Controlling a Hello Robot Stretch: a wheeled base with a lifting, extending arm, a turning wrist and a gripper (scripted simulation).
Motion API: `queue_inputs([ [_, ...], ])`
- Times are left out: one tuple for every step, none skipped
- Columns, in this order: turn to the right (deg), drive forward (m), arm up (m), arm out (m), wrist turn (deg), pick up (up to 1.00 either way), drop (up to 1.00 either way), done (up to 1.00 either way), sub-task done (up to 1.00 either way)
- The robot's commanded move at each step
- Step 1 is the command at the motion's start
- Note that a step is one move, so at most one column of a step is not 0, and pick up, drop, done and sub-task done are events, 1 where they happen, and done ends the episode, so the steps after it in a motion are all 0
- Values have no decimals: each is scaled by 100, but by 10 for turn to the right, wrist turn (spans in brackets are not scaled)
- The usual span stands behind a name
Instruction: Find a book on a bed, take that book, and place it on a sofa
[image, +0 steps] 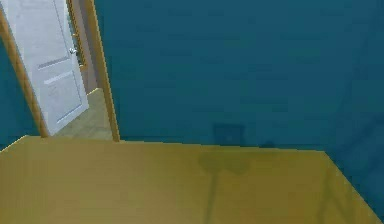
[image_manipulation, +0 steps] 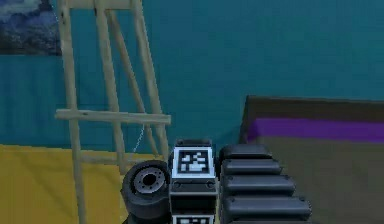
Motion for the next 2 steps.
queue_inputs([
  [0,25,0,0,0,0,0,0,0],
  [-390,0,0,0,0,0,0,0,0],
])
